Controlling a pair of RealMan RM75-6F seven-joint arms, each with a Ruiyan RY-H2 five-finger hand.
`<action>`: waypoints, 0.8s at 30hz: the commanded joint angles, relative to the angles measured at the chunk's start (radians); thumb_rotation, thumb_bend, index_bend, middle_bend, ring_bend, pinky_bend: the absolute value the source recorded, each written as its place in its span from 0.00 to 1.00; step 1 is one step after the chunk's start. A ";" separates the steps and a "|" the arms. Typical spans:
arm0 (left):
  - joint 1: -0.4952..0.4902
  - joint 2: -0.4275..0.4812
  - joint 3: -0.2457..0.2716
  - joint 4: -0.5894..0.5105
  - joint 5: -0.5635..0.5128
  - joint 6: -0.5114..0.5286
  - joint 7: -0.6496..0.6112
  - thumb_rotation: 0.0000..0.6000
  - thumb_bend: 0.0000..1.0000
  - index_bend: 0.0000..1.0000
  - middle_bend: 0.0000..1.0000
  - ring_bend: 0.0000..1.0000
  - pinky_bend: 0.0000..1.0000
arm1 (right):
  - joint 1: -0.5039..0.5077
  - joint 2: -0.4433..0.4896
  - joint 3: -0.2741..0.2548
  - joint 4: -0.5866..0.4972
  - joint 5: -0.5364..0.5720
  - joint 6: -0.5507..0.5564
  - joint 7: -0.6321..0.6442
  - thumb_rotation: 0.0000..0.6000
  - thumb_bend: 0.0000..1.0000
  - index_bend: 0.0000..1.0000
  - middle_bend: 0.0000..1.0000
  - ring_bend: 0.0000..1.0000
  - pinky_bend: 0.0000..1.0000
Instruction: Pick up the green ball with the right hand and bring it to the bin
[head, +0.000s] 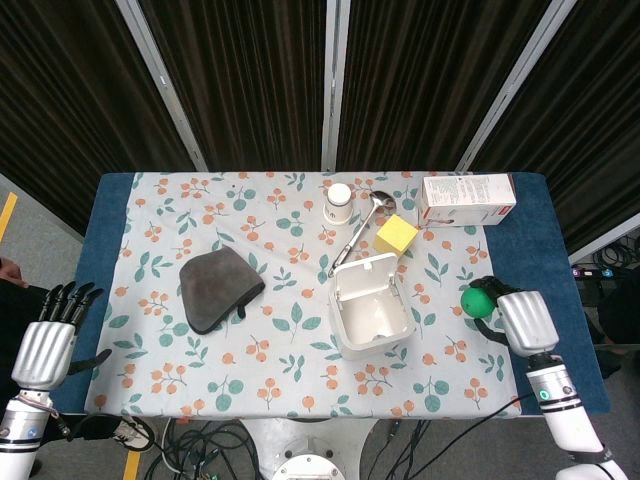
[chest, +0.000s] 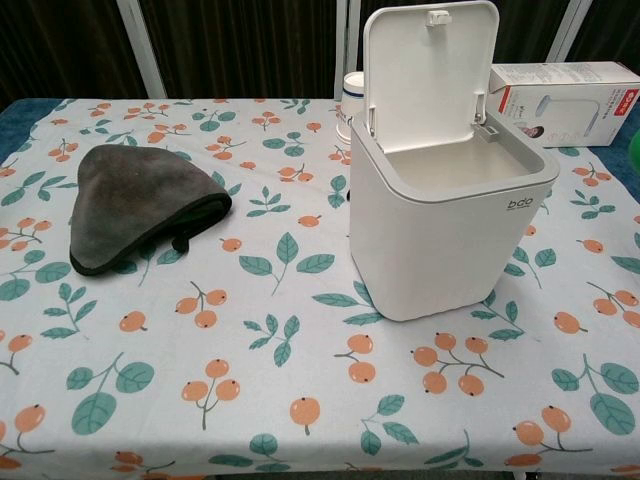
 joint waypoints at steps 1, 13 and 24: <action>-0.002 -0.002 0.000 0.000 -0.001 -0.003 0.002 1.00 0.00 0.13 0.10 0.00 0.06 | -0.032 0.061 0.005 -0.073 -0.118 0.121 0.055 1.00 0.28 0.71 0.56 0.55 0.69; -0.002 0.000 0.000 0.001 0.000 -0.003 -0.002 1.00 0.00 0.13 0.10 0.00 0.06 | 0.081 -0.001 0.004 -0.139 -0.248 0.034 0.040 1.00 0.22 0.67 0.54 0.54 0.69; -0.001 -0.016 -0.002 0.032 0.008 0.012 -0.023 1.00 0.00 0.13 0.10 0.00 0.06 | 0.158 -0.024 0.009 -0.201 -0.200 -0.104 0.025 1.00 0.00 0.34 0.33 0.27 0.45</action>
